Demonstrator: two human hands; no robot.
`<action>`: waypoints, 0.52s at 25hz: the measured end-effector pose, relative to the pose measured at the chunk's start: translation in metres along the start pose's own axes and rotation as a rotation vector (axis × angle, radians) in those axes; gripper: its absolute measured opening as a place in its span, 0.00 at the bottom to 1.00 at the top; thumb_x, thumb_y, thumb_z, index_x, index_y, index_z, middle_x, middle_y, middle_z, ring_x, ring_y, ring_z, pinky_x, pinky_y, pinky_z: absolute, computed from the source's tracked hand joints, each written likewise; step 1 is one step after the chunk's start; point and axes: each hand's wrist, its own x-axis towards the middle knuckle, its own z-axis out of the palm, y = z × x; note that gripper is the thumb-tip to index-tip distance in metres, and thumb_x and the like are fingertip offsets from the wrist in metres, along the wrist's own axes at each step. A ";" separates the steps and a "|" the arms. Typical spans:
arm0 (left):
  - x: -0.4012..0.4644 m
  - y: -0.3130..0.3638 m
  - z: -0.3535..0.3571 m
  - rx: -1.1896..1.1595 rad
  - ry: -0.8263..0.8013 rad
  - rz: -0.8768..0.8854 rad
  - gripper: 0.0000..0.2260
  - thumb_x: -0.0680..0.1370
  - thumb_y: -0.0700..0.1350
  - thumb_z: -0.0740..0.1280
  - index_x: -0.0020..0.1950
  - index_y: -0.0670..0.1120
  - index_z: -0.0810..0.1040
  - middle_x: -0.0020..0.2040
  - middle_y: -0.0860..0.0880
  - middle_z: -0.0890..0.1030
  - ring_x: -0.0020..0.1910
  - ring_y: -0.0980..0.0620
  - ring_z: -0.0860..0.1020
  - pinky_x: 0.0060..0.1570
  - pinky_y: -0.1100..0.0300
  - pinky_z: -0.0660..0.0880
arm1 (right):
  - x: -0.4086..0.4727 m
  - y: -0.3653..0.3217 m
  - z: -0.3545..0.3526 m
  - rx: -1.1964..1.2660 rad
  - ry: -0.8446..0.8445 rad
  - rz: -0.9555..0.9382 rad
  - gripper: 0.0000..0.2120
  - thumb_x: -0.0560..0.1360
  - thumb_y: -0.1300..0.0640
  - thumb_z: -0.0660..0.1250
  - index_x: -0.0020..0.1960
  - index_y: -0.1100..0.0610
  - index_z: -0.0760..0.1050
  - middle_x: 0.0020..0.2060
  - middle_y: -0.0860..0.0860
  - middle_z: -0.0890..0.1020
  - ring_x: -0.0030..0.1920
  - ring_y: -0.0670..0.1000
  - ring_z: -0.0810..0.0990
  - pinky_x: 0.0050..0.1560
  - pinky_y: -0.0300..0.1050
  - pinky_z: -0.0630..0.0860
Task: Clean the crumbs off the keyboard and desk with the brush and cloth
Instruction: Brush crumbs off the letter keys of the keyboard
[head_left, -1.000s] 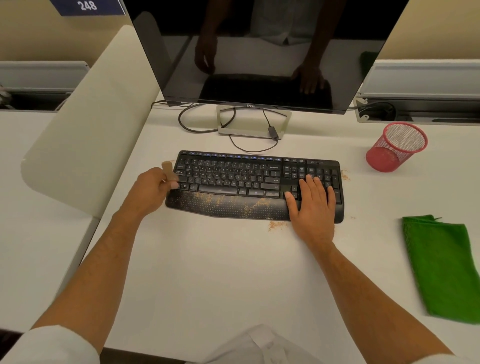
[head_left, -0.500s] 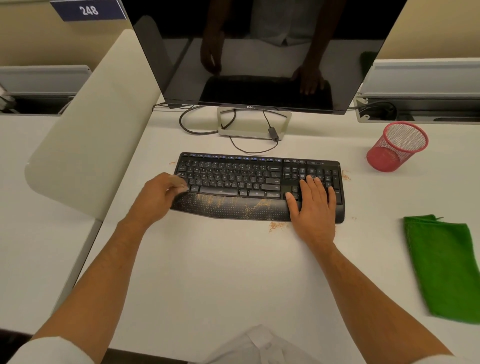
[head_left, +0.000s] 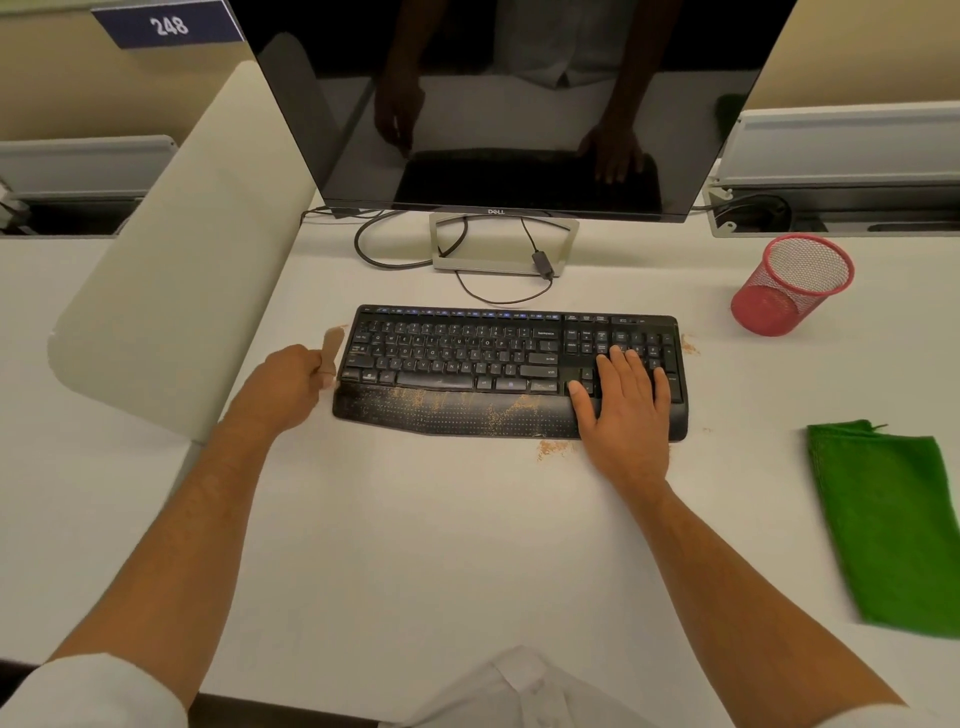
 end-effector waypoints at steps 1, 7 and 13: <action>0.000 0.004 -0.001 0.011 0.032 -0.006 0.08 0.81 0.40 0.64 0.47 0.36 0.79 0.45 0.41 0.80 0.45 0.41 0.79 0.42 0.53 0.71 | 0.000 0.000 0.000 0.001 0.003 -0.002 0.29 0.82 0.39 0.51 0.74 0.57 0.69 0.74 0.54 0.70 0.77 0.54 0.62 0.79 0.57 0.49; -0.015 0.055 0.016 -0.303 0.275 0.003 0.10 0.82 0.45 0.63 0.53 0.39 0.79 0.44 0.47 0.79 0.43 0.49 0.77 0.42 0.59 0.70 | 0.000 0.000 -0.001 0.000 0.005 -0.001 0.29 0.83 0.39 0.51 0.74 0.57 0.69 0.74 0.54 0.70 0.77 0.54 0.62 0.79 0.57 0.49; -0.017 0.052 0.019 -0.255 -0.040 -0.151 0.07 0.81 0.43 0.65 0.49 0.40 0.79 0.40 0.47 0.80 0.37 0.50 0.78 0.32 0.62 0.69 | 0.000 0.000 -0.001 0.004 0.007 -0.001 0.29 0.83 0.39 0.52 0.74 0.57 0.69 0.74 0.54 0.70 0.77 0.54 0.62 0.80 0.57 0.48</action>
